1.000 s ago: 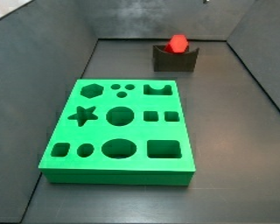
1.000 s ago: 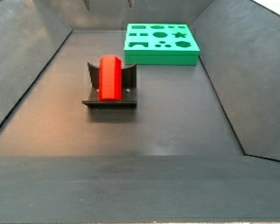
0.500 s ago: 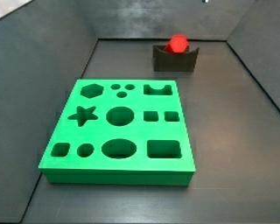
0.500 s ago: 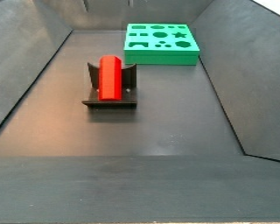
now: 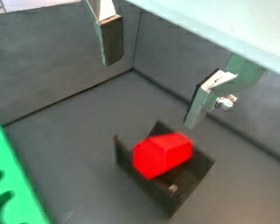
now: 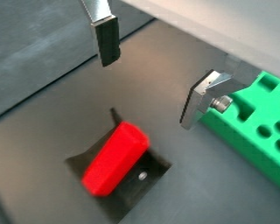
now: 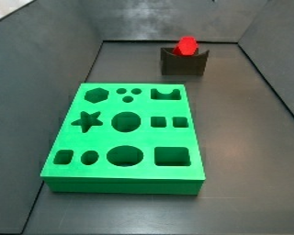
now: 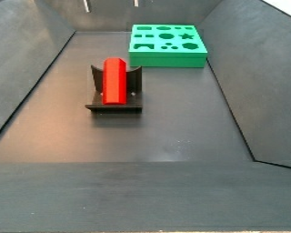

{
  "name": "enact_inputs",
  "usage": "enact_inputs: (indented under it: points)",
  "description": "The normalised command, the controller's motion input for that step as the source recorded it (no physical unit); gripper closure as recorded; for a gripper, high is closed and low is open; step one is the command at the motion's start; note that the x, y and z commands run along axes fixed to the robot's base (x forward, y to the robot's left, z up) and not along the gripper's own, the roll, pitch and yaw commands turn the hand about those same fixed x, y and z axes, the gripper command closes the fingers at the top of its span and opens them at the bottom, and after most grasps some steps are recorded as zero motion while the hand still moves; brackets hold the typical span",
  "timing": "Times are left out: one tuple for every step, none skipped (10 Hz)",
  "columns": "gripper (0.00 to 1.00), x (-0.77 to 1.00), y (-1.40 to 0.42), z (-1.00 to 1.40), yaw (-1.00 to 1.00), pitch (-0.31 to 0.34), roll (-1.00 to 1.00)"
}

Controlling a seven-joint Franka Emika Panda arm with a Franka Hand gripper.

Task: Pick up the hexagon object. Move up. Place the hexagon object on the fixture. Regrasp the hexagon object. Move to above the board. Insert the hexagon object.
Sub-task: Regrasp the hexagon object.

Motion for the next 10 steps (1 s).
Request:
enact_inputs:
  points:
    - [0.00,0.00,-0.02,0.00,0.04,0.011,1.00]
    - [0.00,0.02,-0.02,-0.01,0.04,0.019,1.00]
    - [0.00,0.04,-0.02,-0.01,0.04,0.028,1.00]
    - [0.00,0.06,-0.03,-0.02,0.05,0.041,1.00]
    - [0.00,0.06,-0.03,-0.02,0.05,0.049,1.00]
    - [0.00,0.08,-0.03,-0.02,0.06,0.076,1.00]
    - [0.00,0.09,-0.03,-0.02,0.07,0.090,1.00]
    - [0.00,0.11,-0.04,-0.02,0.08,0.123,1.00]
    - [0.00,0.11,-0.04,-0.02,0.10,0.149,1.00]
    - [0.00,0.12,-0.04,-0.03,0.13,0.176,1.00]
